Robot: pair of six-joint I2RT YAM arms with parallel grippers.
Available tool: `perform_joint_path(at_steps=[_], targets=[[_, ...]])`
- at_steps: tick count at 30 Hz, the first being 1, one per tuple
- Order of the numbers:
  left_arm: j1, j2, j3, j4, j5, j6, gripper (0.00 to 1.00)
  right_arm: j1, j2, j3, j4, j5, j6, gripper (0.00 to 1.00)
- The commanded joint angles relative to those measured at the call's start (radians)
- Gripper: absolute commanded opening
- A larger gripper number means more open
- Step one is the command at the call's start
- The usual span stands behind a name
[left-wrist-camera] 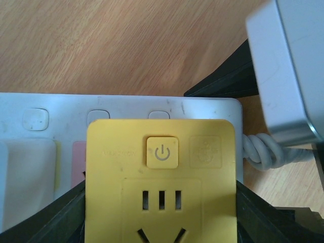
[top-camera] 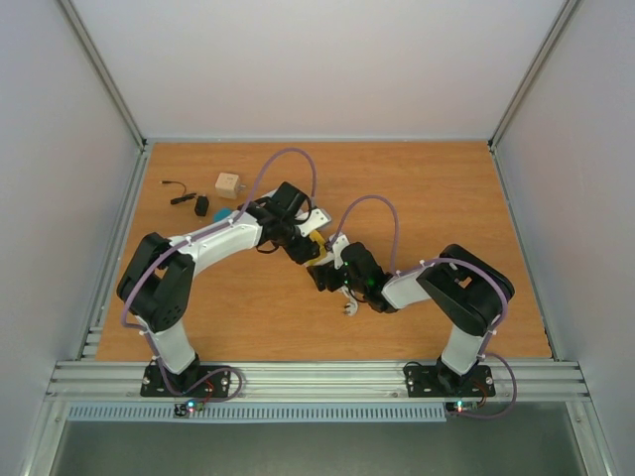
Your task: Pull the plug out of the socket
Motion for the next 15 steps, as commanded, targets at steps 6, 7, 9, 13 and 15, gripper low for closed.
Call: perform_joint_path(at_steps=[6, 7, 9, 13, 15], targets=[[0.005, -0.079, 0.068, 0.024, 0.112, -0.029, 0.36, 0.013, 0.05, 0.023, -0.018, 0.021, -0.029, 0.62], [0.005, -0.078, 0.071, 0.02, 0.114, -0.03, 0.35, 0.013, 0.05, 0.024, -0.02, 0.021, -0.029, 0.61], [0.006, -0.079, 0.073, 0.014, 0.102, -0.028, 0.35, 0.015, 0.05, 0.025, -0.02, 0.021, -0.027, 0.61], [0.006, -0.088, 0.064, 0.017, 0.063, -0.015, 0.33, 0.015, 0.052, 0.025, -0.021, 0.021, -0.027, 0.6], [0.008, -0.097, 0.057, 0.017, 0.076, -0.012, 0.33, 0.014, 0.055, 0.027, -0.023, 0.021, -0.026, 0.6]])
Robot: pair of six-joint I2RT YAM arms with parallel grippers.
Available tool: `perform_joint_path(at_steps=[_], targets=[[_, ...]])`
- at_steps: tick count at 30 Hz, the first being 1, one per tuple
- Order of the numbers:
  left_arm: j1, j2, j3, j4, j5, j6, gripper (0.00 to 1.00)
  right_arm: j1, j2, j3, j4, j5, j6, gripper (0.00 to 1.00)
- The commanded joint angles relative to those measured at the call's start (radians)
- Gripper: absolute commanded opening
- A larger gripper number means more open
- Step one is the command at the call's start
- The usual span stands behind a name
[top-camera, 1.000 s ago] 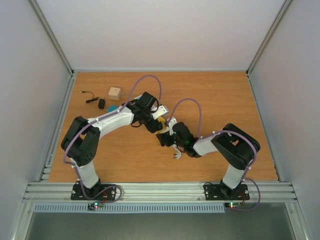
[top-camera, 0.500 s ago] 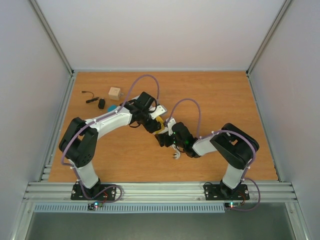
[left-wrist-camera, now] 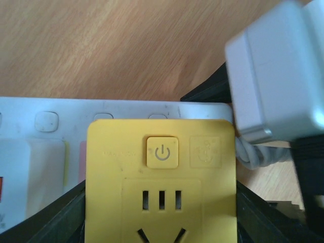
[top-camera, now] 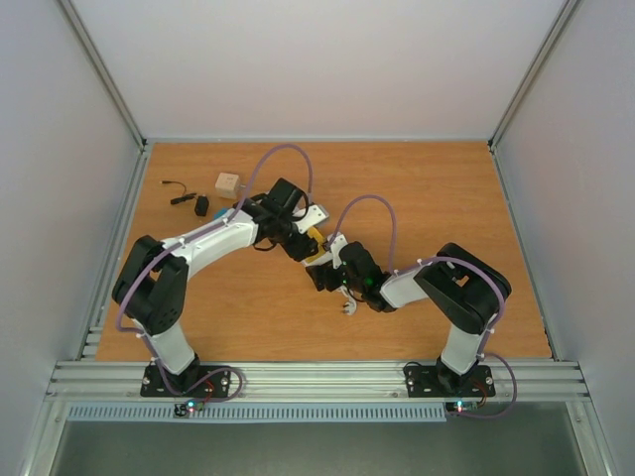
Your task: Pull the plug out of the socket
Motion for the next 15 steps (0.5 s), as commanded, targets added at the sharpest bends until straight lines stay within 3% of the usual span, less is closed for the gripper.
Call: perform_joint_path(at_steps=[1, 15], targets=[[-0.006, -0.084, 0.039, 0.049, 0.077, -0.004, 0.33, 0.005, 0.036, 0.012, -0.025, 0.027, -0.017, 0.6], [0.047, -0.125, 0.024, -0.003, 0.031, 0.01, 0.32, 0.005, 0.033, 0.011, -0.026, 0.025, -0.015, 0.59]])
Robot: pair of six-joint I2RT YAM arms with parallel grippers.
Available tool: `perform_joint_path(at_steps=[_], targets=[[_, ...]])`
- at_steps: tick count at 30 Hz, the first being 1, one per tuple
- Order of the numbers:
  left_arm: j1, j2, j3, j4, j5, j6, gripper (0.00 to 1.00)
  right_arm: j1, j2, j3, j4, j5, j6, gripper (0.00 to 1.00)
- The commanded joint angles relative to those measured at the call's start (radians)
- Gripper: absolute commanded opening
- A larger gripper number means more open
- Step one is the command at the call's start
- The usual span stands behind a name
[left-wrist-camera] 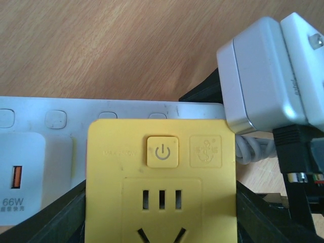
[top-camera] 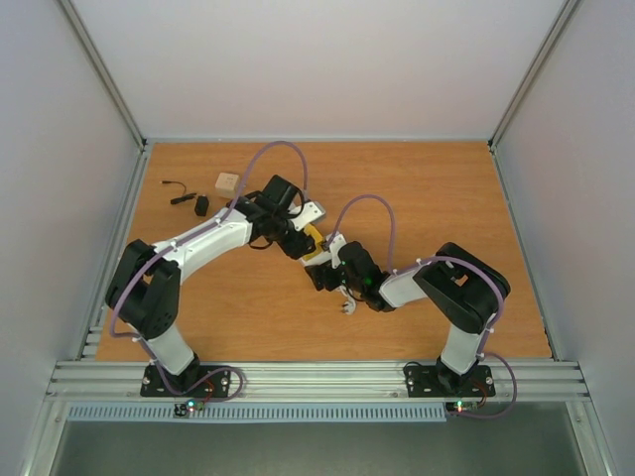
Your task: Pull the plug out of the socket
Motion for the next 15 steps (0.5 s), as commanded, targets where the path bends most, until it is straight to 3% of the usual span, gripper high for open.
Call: perform_joint_path(at_steps=[1, 15], targets=[[0.035, -0.083, 0.021, 0.015, 0.02, 0.013, 0.32, 0.005, 0.03, 0.006, -0.027, 0.022, -0.011, 0.59], [0.137, -0.228, -0.058, -0.043, 0.244, 0.056, 0.33, 0.005, 0.032, 0.007, -0.029, 0.021, -0.011, 0.58]])
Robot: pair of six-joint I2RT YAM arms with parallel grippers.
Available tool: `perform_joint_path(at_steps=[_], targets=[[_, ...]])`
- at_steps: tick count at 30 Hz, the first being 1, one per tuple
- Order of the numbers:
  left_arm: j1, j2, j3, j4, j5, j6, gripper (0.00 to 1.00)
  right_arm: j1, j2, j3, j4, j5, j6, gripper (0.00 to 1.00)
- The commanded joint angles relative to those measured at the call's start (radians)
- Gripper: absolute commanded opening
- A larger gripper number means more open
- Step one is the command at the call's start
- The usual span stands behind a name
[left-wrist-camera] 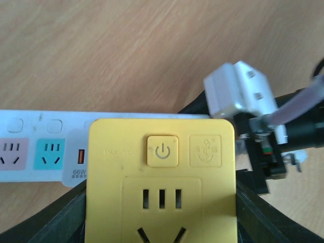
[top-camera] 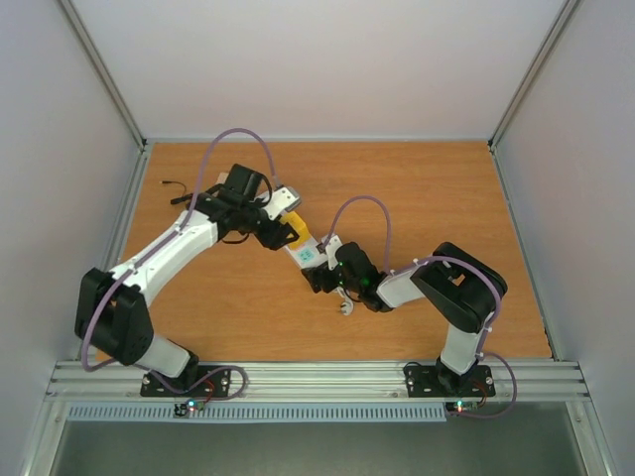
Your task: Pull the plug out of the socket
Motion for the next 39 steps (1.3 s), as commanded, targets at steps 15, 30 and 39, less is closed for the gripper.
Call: perform_joint_path(at_steps=[15, 30, 39], targets=[[0.308, -0.124, -0.045, 0.04, 0.236, -0.017, 0.33, -0.007, 0.017, -0.005, -0.035, 0.044, 0.015, 0.57], [0.673, 0.209, 0.255, 0.139, 0.331, -0.075, 0.32, -0.007, 0.017, -0.002, -0.039, 0.044, 0.016, 0.57], [0.746, 0.523, 0.545, 0.161, 0.381, -0.196, 0.33, -0.007, 0.017, -0.001, -0.042, 0.044, 0.016, 0.57]])
